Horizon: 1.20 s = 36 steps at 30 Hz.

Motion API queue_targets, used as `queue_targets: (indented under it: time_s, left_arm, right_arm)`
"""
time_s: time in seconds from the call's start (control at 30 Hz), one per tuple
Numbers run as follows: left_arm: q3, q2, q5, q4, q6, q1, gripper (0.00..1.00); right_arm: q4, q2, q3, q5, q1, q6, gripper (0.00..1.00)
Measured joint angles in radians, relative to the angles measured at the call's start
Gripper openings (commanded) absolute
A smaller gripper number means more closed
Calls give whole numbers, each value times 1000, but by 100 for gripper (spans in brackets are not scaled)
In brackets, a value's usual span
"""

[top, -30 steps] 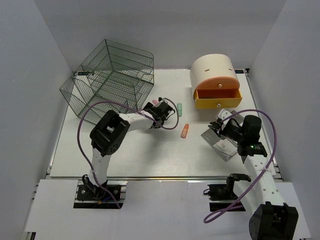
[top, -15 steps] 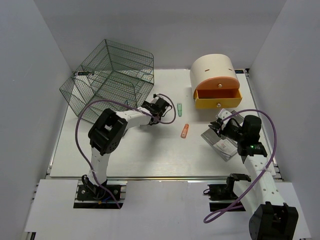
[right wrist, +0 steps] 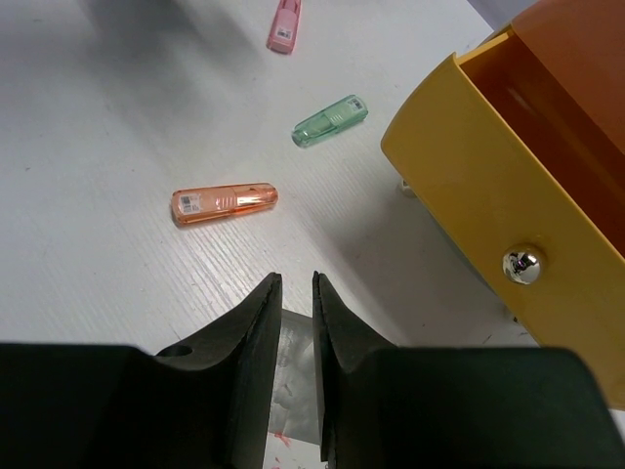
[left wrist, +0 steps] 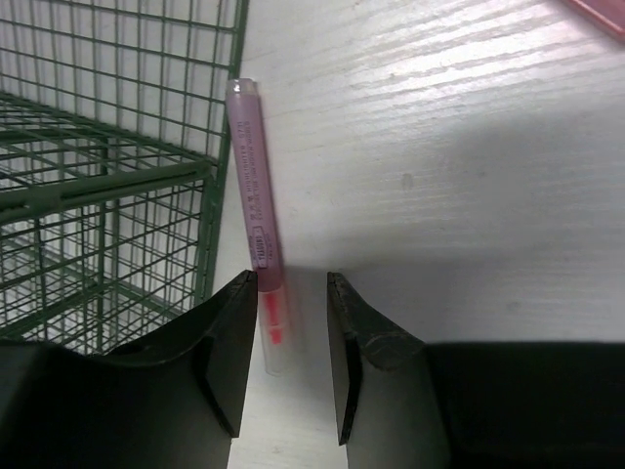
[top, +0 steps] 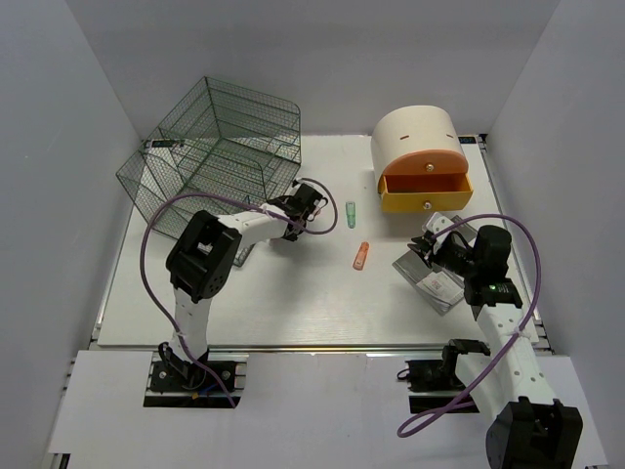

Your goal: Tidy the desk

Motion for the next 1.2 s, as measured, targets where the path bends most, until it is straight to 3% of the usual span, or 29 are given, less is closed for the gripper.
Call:
queue_targets:
  time_s: [0.4,0.67,1.2]
  left_arm:
    - [-18,-27,119,6,-43,5,44]
    - [-45,-41,45,9,-53,3,46]
    - [-65,-42,-34,9,-36,17,41]
  right_arm:
    - [0,-9,0,3,0,0,25]
    - [0,-10,0,3,0,0,25]
    - [0,-10,0,4,0,0,25]
